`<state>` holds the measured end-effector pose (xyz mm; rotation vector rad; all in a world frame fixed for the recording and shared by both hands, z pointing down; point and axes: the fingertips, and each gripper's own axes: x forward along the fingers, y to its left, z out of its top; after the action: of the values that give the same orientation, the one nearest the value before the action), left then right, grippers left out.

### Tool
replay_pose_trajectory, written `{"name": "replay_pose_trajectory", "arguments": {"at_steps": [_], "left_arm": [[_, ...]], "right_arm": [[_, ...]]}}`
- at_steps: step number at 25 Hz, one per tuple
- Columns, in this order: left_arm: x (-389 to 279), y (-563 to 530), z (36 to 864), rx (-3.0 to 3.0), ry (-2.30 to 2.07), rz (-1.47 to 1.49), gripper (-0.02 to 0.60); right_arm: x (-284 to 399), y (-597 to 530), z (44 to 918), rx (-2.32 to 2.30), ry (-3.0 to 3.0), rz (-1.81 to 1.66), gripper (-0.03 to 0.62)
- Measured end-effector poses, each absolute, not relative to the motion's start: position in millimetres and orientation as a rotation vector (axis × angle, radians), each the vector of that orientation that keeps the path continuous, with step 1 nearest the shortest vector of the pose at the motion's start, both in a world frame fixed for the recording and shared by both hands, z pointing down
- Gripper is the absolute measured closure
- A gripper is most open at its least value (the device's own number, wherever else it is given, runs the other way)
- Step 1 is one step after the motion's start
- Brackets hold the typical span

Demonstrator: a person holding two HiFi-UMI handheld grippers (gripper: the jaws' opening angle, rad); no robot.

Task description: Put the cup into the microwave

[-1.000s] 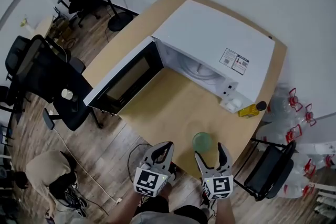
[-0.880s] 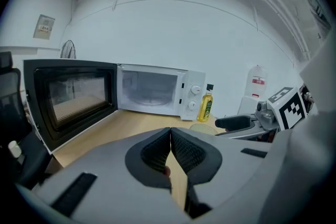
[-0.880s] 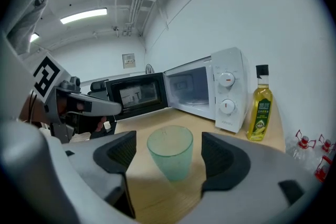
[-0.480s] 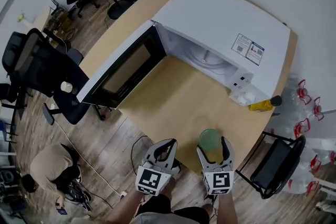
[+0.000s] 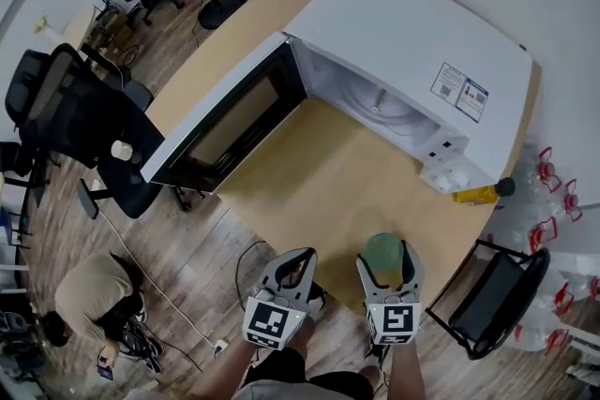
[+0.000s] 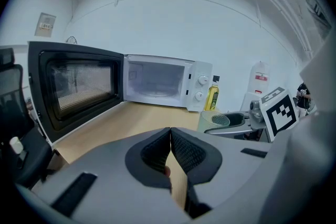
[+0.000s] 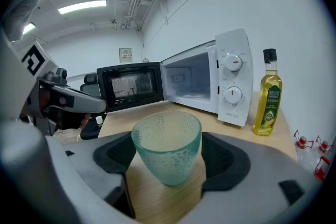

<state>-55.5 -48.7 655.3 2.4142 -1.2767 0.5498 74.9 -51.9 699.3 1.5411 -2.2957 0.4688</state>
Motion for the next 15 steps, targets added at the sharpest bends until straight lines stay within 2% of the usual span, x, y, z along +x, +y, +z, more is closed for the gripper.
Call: {"name": "replay_pose_trajectory", "arguments": {"at_steps": [15], "left_arm": [[-68, -60, 640, 2.404, -1.342, 0.504, 0.558]], "right_arm": [[72, -63, 690, 1.520, -2.309, 0.499, 0.227]]}}
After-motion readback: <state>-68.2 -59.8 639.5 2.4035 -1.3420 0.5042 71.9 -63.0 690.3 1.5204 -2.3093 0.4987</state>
